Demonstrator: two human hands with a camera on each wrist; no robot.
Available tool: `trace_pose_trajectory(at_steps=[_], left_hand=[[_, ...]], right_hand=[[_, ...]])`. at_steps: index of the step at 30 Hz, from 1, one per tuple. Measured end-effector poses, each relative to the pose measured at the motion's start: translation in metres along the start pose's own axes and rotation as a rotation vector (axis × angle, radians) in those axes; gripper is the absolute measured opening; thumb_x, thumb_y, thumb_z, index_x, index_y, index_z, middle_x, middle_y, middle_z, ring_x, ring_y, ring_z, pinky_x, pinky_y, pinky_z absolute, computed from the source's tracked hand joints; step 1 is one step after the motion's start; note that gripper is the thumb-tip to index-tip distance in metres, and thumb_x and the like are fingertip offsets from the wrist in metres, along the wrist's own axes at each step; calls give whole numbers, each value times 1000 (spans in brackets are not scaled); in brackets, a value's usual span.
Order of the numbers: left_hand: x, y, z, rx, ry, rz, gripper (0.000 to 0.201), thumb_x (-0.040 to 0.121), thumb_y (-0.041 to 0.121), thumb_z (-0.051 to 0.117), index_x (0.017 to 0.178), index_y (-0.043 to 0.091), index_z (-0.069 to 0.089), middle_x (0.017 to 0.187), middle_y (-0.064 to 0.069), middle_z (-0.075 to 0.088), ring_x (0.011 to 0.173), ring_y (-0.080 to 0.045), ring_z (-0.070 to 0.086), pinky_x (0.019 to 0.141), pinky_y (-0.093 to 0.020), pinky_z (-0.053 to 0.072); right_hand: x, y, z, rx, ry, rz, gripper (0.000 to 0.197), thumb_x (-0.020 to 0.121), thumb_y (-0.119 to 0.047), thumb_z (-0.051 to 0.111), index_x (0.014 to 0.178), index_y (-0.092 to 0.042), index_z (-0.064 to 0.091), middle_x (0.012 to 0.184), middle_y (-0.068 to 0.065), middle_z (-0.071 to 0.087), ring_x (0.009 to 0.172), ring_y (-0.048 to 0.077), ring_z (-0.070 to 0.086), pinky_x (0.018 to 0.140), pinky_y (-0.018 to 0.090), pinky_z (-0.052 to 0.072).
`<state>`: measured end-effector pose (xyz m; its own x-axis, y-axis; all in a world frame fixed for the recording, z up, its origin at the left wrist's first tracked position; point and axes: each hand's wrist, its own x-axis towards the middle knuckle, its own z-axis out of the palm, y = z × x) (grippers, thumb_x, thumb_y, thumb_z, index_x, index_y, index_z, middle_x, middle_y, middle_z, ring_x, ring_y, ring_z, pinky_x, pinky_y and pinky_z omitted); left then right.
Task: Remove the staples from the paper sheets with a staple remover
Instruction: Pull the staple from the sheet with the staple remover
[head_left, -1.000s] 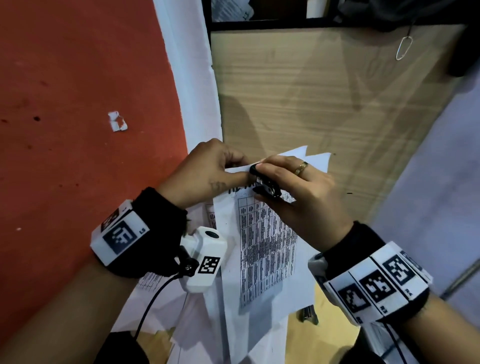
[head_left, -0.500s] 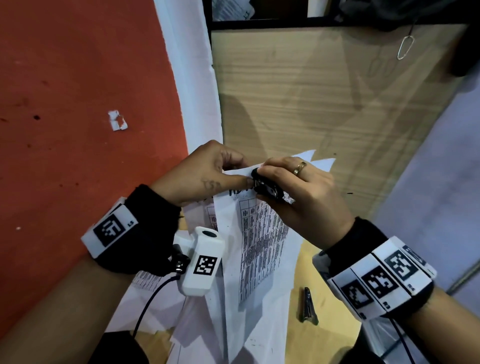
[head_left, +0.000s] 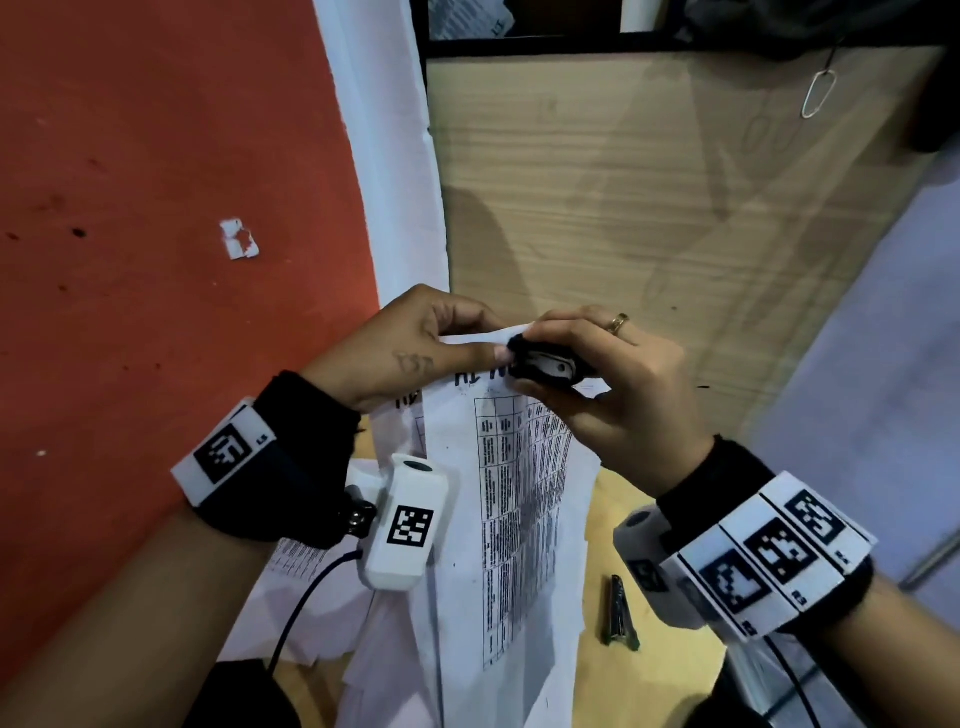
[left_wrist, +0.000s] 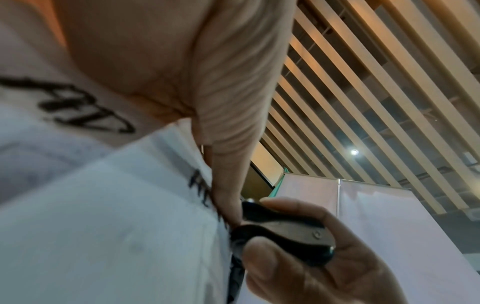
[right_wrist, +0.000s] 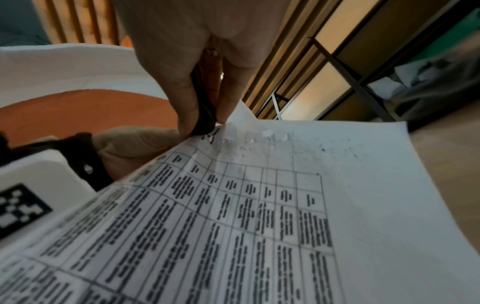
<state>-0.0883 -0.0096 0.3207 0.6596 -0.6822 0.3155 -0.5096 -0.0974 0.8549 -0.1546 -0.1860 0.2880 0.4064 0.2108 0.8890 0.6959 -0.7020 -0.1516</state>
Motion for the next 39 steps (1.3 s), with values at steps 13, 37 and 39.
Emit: trace_pose_trajectory(at_steps=[13, 37, 39], left_hand=[[-1, -13, 6, -83, 79, 58, 12, 79, 17, 63, 84, 7, 69, 81, -6, 66, 76, -13, 57, 71, -19, 45], [2, -54, -22, 408, 51, -6, 40, 69, 54, 60, 80, 17, 72, 79, 0, 74, 72, -16, 65, 71, -37, 51], [2, -49, -31, 434, -23, -10, 42, 72, 50, 62, 86, 12, 73, 84, -1, 74, 78, -16, 68, 73, -32, 51]], right_hand=[[-8, 2, 3, 344, 108, 246, 35, 70, -22, 80, 101, -20, 64, 95, -8, 67, 92, 8, 64, 74, 20, 54], [-117, 68, 21, 512, -26, 1061, 39, 53, -35, 88, 85, -20, 72, 126, -4, 54, 96, 10, 61, 67, 31, 57], [-118, 76, 24, 688, -97, 1197, 48, 42, -27, 91, 84, -18, 72, 142, -8, 39, 111, 6, 54, 58, 20, 53]])
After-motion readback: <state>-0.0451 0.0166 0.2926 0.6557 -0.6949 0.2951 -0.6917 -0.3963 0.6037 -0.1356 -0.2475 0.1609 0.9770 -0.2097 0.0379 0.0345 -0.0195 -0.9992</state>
